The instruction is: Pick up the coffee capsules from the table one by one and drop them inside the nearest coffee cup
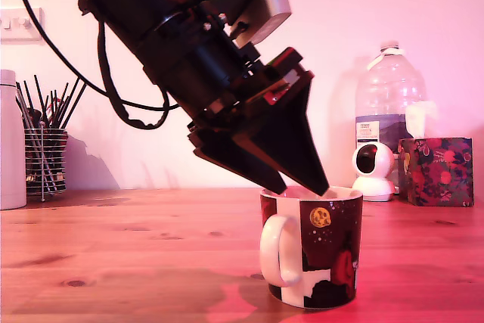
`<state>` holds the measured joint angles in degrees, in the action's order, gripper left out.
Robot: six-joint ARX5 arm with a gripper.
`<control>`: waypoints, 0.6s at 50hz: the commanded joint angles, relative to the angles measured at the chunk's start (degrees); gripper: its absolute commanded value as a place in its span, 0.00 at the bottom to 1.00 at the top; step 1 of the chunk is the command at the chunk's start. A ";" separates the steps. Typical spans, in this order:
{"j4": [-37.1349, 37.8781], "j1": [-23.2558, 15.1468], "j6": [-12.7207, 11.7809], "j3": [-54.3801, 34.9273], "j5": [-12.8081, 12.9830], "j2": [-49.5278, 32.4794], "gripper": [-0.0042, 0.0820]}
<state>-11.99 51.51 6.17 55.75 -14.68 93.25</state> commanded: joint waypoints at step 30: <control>4.87 -3.23 -2.99 -1.55 8.39 -8.39 0.03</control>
<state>-8.12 49.39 3.36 55.70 -5.96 86.28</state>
